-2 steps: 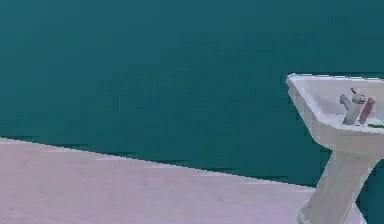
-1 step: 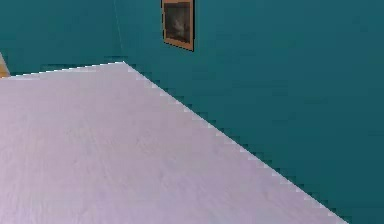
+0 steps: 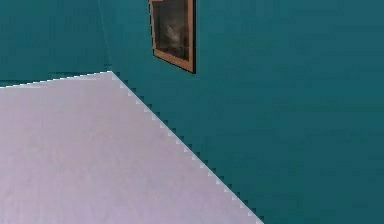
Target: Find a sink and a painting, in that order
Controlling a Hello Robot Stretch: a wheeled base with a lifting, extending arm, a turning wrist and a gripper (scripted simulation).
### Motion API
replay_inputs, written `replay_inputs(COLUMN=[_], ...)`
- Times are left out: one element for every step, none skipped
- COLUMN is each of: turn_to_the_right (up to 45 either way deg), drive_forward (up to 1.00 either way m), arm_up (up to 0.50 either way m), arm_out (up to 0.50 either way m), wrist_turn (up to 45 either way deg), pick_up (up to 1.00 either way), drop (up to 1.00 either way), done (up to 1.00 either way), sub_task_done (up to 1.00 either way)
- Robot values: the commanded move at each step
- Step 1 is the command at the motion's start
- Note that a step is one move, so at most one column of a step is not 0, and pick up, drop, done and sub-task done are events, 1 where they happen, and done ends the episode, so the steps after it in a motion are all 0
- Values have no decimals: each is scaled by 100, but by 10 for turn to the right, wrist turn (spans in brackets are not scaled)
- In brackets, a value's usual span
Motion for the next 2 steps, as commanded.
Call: replay_inputs(turn_to_the_right=[-30,0], drive_forward=[0,75], arm_up=[0,0], arm_out=[0,0], wrist_turn=[0,0], pick_up=[0,0], drop=[0,0], done=[0,0], sub_task_done=[0,0])
